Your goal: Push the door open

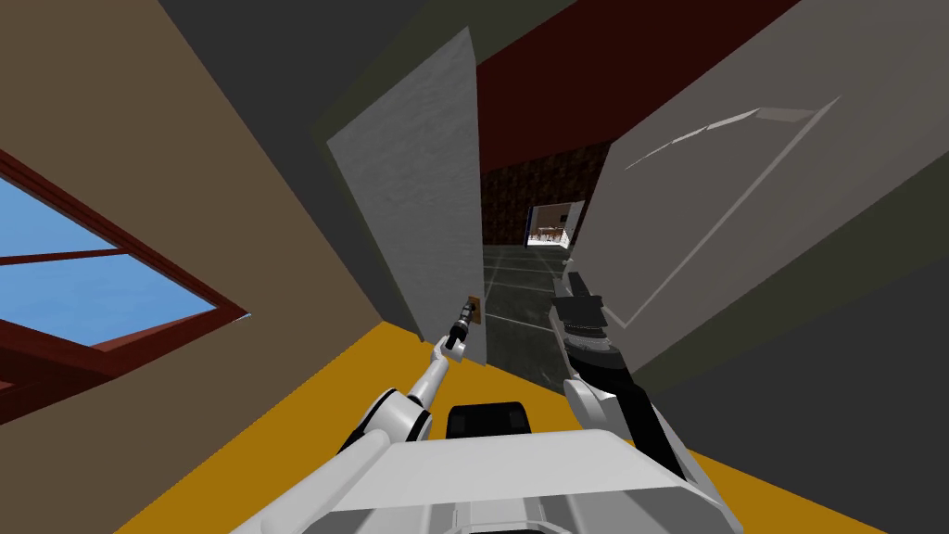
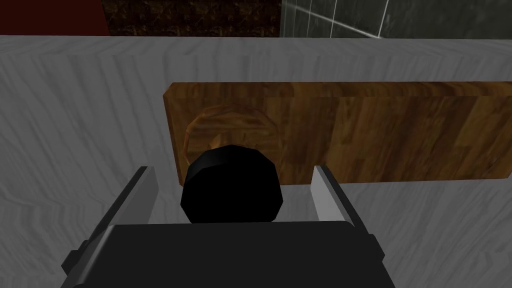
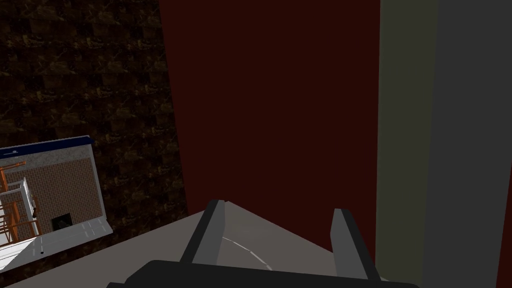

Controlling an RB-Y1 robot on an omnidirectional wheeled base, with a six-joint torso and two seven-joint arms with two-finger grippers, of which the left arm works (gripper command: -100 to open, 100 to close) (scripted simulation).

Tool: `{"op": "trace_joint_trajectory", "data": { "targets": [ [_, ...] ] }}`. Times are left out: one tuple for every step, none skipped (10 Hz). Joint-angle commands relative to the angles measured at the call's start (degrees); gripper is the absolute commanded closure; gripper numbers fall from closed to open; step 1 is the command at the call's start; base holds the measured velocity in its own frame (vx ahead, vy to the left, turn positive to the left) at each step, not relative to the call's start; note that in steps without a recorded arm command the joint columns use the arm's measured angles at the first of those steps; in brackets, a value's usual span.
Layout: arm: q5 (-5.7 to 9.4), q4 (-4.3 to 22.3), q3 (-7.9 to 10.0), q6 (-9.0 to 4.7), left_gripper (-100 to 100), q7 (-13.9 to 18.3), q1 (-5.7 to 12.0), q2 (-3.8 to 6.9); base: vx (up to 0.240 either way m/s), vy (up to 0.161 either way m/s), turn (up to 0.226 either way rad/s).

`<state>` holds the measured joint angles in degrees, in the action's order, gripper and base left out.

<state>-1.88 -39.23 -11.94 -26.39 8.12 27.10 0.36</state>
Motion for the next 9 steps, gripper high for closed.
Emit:
{"op": "trace_joint_trajectory", "data": {
  "targets": [
    [0.00, 0.1, 0.02, -0.06, 100, 0.0, 0.04, 0.07, -0.011, 0.003, 0.004],
    [0.00, 0.1, 0.02, -0.06, 100, 0.0, 0.04, 0.07, -0.021, 0.011, -0.017],
    [0.00, 0.1, 0.02, -0.06, 100, 0.0, 0.04, 0.07, -0.011, 0.009, -0.013],
    [0.00, 0.1, 0.02, -0.06, 100, 0.0, 0.04, 0.07, 0.000, 0.000, 0.000],
    [0.00, 0.1, 0.02, -0.06, 100, 0.0, 0.04, 0.07, 0.000, 0.000, 0.000],
    [0.00, 0.1, 0.02, -0.06, 100, 0.0, 0.04, 0.07, 0.000, 0.000, 0.000],
    [0.17, 0.0, 0.58, -0.08, 100, -0.2, 0.35, 0.51, 0.080, -0.046, 0.011],
    [0.23, 0.0, 0.75, -0.08, 100, -0.3, 0.34, 0.65, 0.117, -0.101, 0.031],
    [0.35, 0.0, 1.16, -0.08, 100, -0.4, 0.32, 0.96, 0.148, -0.117, 0.049]
  ]
}}
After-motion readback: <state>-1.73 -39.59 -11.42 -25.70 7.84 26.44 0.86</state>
